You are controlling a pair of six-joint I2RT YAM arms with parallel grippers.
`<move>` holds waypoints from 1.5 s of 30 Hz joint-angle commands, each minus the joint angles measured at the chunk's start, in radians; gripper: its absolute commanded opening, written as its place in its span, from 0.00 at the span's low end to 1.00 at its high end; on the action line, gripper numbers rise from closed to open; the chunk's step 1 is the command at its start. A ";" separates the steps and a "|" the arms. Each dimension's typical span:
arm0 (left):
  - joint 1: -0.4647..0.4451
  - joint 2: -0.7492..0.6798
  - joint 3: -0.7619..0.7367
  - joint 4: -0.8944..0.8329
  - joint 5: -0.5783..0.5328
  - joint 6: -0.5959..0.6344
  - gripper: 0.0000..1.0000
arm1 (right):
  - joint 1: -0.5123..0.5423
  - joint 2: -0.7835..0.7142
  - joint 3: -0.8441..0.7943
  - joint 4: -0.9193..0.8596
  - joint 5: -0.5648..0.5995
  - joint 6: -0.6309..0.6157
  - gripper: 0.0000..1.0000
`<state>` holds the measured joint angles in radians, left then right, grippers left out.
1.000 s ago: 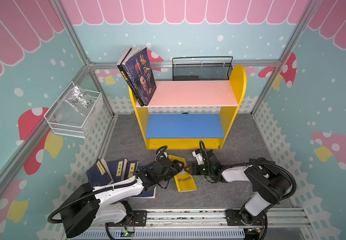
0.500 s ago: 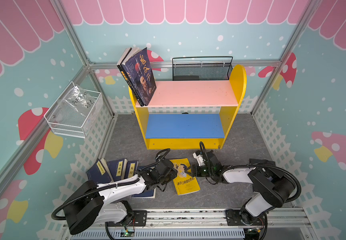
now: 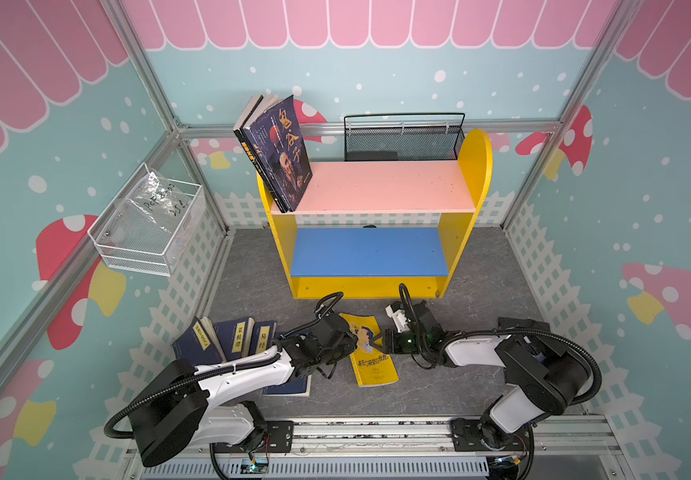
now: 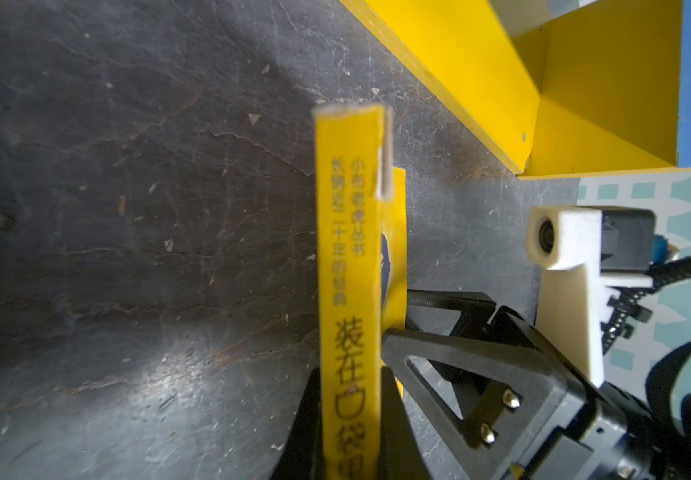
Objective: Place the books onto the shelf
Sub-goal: 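Tilt the yellow book upright with the left gripper while right gripper steadies its cover, then lift and carry the upright yellow book onto the pink shelf with both grippers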
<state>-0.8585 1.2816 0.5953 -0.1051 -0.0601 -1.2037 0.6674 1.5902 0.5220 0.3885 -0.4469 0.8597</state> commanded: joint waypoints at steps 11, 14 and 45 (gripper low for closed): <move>0.003 -0.200 0.557 -0.622 0.000 0.580 0.00 | 0.004 -0.433 0.228 -0.465 0.204 -0.147 0.83; 0.003 -0.252 0.675 -0.656 -0.019 0.674 0.00 | -0.002 -0.515 0.345 -0.509 0.263 -0.215 0.90; 0.190 0.035 1.036 0.458 -0.433 1.419 0.00 | -0.003 0.076 1.391 -0.292 0.283 -0.641 1.00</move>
<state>-0.7265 1.3296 1.6348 0.1280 -0.4911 0.2234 0.6666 1.6150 1.8473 0.0563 -0.1501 0.2459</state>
